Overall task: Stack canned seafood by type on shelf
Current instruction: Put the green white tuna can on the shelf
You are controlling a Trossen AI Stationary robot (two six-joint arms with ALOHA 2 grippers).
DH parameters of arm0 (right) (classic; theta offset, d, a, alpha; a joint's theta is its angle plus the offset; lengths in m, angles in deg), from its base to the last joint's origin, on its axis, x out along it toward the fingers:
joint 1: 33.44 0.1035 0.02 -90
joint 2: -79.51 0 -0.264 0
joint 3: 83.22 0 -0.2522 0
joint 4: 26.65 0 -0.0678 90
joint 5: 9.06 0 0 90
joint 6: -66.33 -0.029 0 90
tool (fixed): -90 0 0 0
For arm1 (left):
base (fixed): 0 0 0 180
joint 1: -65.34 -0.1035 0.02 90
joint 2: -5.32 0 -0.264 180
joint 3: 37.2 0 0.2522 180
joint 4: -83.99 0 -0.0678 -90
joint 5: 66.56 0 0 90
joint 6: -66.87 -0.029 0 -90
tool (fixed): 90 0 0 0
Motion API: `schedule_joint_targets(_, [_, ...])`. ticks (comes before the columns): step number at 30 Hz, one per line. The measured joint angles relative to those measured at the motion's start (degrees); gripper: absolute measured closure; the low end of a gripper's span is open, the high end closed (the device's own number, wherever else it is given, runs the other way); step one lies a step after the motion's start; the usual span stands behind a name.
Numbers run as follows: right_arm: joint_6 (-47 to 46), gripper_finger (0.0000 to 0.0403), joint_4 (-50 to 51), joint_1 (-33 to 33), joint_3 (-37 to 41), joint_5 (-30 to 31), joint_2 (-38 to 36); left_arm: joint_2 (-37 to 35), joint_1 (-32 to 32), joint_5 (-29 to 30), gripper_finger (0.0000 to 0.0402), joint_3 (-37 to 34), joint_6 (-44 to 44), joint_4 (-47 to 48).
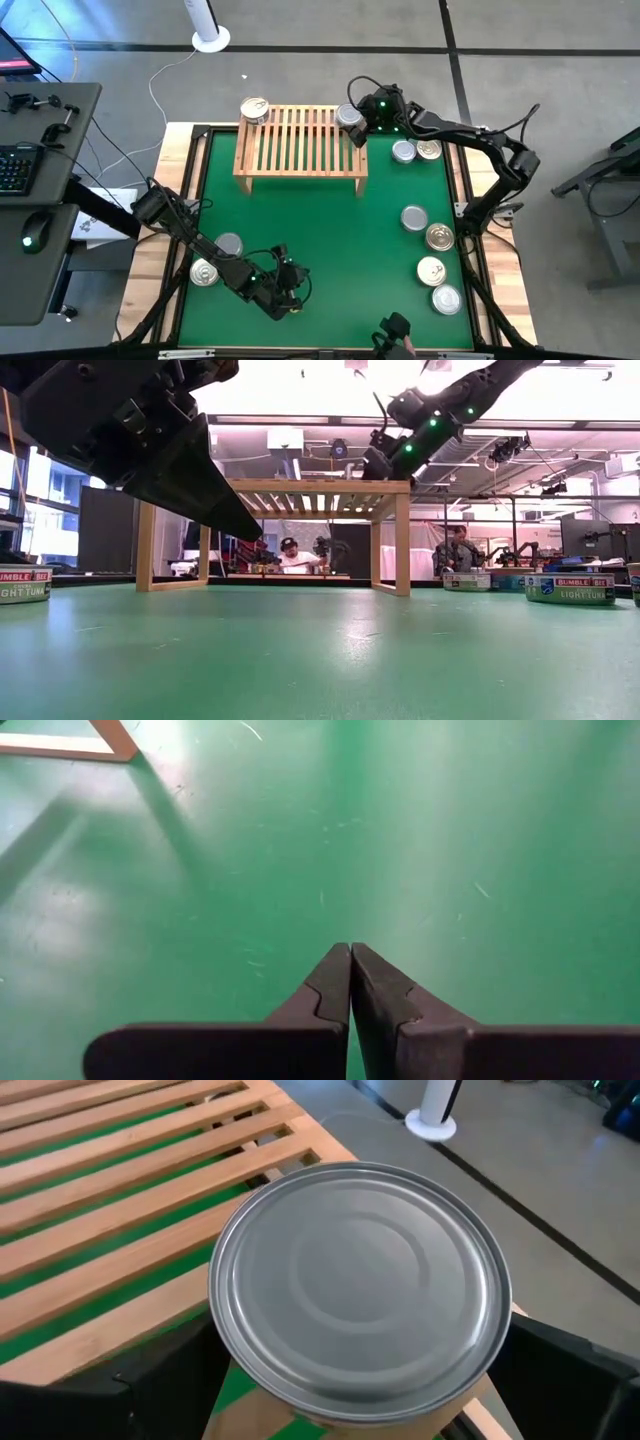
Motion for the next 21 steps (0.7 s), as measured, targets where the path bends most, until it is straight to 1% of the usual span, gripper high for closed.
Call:
schedule_joint_targets(7, [0.2, 0.0008, 3.4, 0.0, -1.7, -1.3, 0.1, 0.0, 0.0, 0.0, 0.0401, 0.0, 0.0, 0.0])
schedule_joint_targets(11, [0.1, 0.0008, 3.6, -0.1, -1.8, -2.7, 0.1, 0.0, 0.0, 0.0, 0.0402, 0.0, 0.0, 0.0])
schedule_joint_targets(21, [-1.3, 0.0008, 4.7, -1.1, -1.9, -3.6, 0.1, 0.0, 0.0, -0.3, 0.0402, 0.0, 0.0, 0.0])
